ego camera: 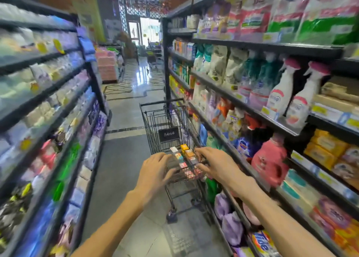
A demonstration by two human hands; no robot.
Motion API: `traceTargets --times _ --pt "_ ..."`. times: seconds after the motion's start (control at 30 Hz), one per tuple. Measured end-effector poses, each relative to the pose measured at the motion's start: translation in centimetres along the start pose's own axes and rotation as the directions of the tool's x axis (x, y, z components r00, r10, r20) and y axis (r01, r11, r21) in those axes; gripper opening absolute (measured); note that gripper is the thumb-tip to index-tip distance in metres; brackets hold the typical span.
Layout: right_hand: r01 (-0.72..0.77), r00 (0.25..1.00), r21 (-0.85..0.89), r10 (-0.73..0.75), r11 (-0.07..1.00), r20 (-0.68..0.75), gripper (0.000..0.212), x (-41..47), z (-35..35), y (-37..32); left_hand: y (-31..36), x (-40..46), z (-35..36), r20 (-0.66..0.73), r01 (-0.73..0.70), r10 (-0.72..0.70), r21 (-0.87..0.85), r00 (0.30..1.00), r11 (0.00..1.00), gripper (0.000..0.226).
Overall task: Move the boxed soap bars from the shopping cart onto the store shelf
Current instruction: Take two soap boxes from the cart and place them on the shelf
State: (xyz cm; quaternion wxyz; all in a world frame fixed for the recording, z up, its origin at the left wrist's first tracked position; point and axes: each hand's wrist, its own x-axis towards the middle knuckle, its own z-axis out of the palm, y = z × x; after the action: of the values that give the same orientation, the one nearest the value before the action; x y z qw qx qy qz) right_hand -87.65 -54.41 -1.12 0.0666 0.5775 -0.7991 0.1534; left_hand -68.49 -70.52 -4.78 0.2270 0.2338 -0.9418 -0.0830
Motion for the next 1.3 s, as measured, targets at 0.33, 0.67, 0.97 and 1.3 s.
traceTargets --times 0.33,0.67,0.97,1.3 --pt "0.009 0.999 -0.010 -0.008 1.000 0.050 0.060 17.0 5.4 6.3 -8.2 15.2 5.5 0.028 0.024 -0.025 0.035 0.999 0.999 0.056" --pt "0.010 0.996 0.000 -0.010 1.000 0.087 0.061 34.6 7.6 15.0 -14.2 32.7 10.3 0.014 0.043 -0.044 0.066 0.999 0.997 0.057" --pt "-0.002 0.994 -0.009 0.003 1.000 0.105 0.061 46.0 10.2 19.1 -19.5 43.9 14.1 0.021 0.038 -0.039 0.028 0.999 0.999 0.057" --pt "-0.067 0.994 -0.049 0.070 0.997 0.078 0.062 54.7 12.0 19.9 -25.5 52.9 15.4 0.028 -0.061 0.060 0.014 0.998 0.998 0.057"
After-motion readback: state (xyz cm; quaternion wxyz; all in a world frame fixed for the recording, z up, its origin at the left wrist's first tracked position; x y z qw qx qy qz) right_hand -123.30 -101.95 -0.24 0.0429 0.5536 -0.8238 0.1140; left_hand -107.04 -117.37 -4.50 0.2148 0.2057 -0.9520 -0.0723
